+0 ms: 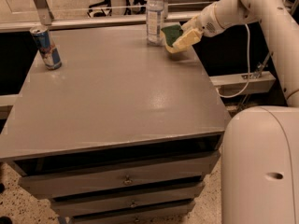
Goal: Move sponge near blue plastic bottle
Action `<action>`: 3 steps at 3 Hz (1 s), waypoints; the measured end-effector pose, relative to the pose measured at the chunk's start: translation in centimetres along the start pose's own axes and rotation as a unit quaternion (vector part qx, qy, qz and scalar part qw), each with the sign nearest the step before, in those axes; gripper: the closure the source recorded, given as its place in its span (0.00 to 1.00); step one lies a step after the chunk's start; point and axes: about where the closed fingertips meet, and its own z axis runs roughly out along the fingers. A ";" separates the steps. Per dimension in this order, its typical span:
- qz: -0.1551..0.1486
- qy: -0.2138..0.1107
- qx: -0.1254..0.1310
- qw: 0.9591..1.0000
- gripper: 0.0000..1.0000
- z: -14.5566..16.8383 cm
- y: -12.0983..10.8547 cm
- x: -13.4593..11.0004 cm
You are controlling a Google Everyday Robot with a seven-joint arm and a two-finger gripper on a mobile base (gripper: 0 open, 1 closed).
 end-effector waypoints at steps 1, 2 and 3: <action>0.010 0.013 -0.006 1.000 0.51 0.5 -0.2 0.8; 0.014 0.017 -0.009 1.000 0.27 0.6 -0.3 1.1; 0.013 0.016 -0.016 1.000 0.05 0.8 0.0 0.9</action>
Offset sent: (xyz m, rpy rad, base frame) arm 0.0089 -0.0162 -0.0038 -0.0187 0.0499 -0.0227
